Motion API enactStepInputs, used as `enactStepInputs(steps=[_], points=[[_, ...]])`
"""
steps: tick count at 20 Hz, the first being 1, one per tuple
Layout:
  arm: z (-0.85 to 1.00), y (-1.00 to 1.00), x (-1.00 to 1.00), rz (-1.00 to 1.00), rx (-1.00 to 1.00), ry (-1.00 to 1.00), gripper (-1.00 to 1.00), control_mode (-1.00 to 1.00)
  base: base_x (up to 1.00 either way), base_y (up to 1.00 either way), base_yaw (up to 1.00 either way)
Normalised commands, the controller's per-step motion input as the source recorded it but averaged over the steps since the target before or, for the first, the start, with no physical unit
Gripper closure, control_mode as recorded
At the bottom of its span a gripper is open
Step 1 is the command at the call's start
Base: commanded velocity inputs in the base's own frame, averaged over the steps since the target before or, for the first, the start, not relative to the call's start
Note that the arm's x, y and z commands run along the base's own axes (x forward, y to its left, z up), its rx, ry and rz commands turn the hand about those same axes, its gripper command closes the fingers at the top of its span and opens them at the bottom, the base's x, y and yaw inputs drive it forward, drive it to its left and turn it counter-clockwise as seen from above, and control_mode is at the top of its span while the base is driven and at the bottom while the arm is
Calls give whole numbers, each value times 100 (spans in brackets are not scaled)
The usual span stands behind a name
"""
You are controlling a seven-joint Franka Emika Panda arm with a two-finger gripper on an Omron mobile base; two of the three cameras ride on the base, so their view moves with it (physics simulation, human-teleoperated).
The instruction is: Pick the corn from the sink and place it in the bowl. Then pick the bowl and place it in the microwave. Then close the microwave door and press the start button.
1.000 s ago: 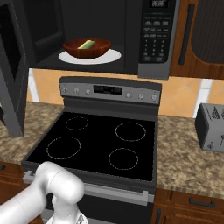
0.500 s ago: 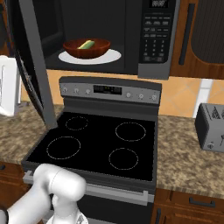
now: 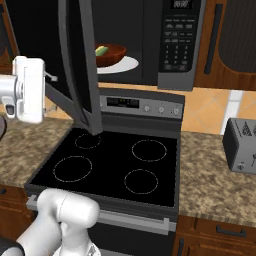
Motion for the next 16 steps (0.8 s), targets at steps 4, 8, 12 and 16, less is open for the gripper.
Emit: enactStepInputs(steps=[4, 8, 12, 16], points=[[0, -24, 67, 35, 6, 0, -100, -100, 0, 0, 0], [0, -18, 72, 35, 6, 0, -100, -100, 0, 0, 0], [0, -18, 73, 35, 5, 0, -100, -100, 0, 0, 0], [0, -13, 74, 34, 4, 0, -100, -100, 0, 0, 0]])
